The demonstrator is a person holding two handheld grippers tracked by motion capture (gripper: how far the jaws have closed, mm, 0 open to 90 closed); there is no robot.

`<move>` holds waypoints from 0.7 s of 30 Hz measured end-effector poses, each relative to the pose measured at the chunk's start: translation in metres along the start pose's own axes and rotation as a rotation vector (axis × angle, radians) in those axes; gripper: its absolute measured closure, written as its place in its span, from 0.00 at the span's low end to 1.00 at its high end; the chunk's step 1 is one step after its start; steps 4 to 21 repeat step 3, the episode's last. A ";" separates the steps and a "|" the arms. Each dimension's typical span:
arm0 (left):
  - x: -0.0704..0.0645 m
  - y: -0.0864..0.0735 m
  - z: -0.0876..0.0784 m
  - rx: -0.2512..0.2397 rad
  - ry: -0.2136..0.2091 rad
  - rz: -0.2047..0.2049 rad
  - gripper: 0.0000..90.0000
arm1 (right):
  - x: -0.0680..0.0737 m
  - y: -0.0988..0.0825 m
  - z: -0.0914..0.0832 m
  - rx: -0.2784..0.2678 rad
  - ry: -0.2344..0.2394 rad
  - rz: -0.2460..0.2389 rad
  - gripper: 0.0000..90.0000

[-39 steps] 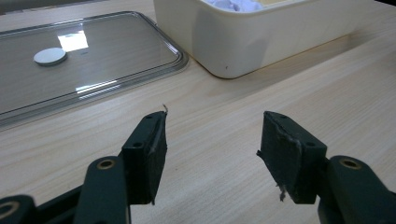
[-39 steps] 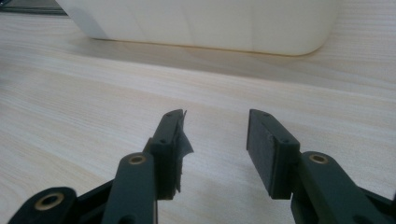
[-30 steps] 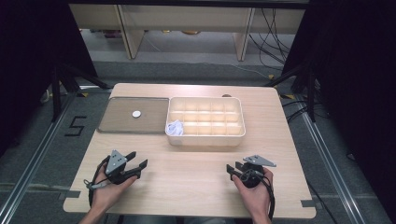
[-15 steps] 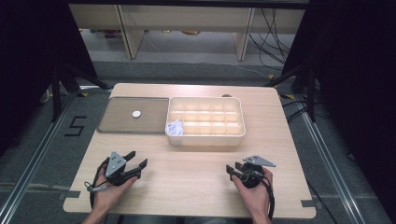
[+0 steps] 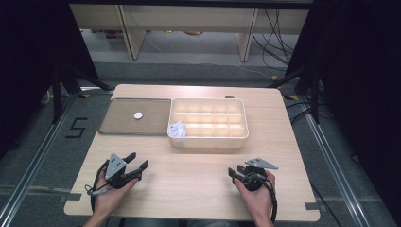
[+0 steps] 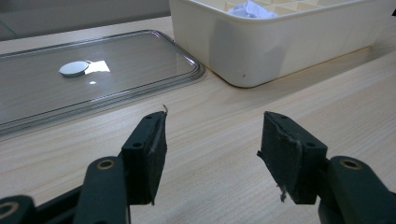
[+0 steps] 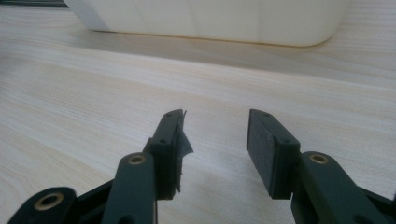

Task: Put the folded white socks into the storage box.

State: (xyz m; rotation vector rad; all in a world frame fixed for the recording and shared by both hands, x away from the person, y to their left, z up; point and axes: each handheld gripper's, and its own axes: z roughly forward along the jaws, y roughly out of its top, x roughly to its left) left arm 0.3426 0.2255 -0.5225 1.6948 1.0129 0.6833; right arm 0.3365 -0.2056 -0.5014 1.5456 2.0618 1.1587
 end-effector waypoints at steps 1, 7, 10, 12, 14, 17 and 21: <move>0.000 0.000 0.000 0.000 -0.001 -0.001 0.45 | 0.000 0.000 0.000 0.002 0.000 -0.001 0.63; 0.001 0.000 0.001 -0.007 -0.005 -0.002 0.45 | 0.000 0.000 0.001 -0.001 0.002 -0.010 0.63; 0.001 0.000 0.001 -0.007 -0.005 -0.002 0.45 | 0.000 0.000 0.001 -0.001 0.002 -0.010 0.63; 0.001 0.000 0.001 -0.007 -0.005 -0.002 0.45 | 0.000 0.000 0.001 -0.001 0.002 -0.010 0.63; 0.001 0.000 0.001 -0.007 -0.005 -0.002 0.45 | 0.000 0.000 0.001 -0.001 0.002 -0.010 0.63; 0.001 0.000 0.001 -0.007 -0.005 -0.002 0.45 | 0.000 0.000 0.001 -0.001 0.002 -0.010 0.63; 0.001 0.000 0.001 -0.007 -0.005 -0.002 0.45 | 0.000 0.000 0.001 -0.001 0.002 -0.010 0.63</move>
